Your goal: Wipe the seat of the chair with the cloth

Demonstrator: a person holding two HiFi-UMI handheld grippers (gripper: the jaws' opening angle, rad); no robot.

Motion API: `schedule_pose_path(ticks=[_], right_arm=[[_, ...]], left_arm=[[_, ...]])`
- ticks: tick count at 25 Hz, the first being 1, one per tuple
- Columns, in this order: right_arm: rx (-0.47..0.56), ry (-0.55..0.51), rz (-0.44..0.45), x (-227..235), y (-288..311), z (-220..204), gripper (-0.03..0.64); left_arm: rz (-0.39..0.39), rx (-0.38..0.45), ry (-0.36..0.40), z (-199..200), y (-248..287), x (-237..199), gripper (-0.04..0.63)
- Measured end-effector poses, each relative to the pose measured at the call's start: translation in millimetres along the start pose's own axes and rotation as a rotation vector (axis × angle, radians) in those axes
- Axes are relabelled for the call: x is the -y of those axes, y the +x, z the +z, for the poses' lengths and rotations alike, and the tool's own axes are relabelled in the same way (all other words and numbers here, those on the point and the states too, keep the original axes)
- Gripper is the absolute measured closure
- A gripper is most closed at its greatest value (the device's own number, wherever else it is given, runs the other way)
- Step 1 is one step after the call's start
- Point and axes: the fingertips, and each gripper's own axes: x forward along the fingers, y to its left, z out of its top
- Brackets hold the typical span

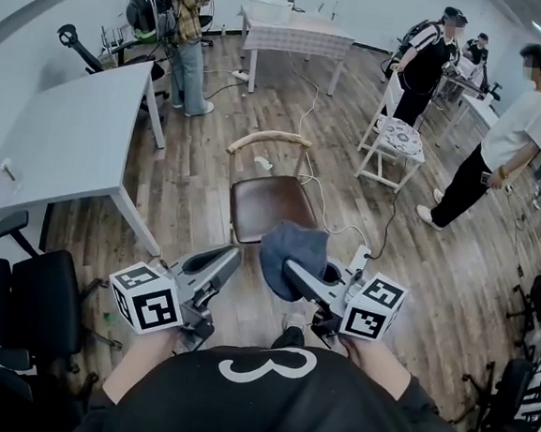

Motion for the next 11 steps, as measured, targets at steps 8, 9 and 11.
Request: schedule_pose_path(ticks=[8, 9, 11], right_arm=[[0.018, -0.018, -0.006, 4.1, -7.7, 13.9, 0.569], [0.019, -0.015, -0.007, 4.7, -9.0, 13.0, 0.569], [0.02, -0.008, -0.009, 5.8, -11.6, 10.0, 0.569]], left_arm=[[0.005, -0.014, 0.014, 4.9, 14.3, 5.3, 0.581], [0.002, -0.014, 0.01, 3.6, 14.9, 5.8, 0.581], [0.0, -0.016, 0.001, -0.1, 15.7, 5.9, 0.581]])
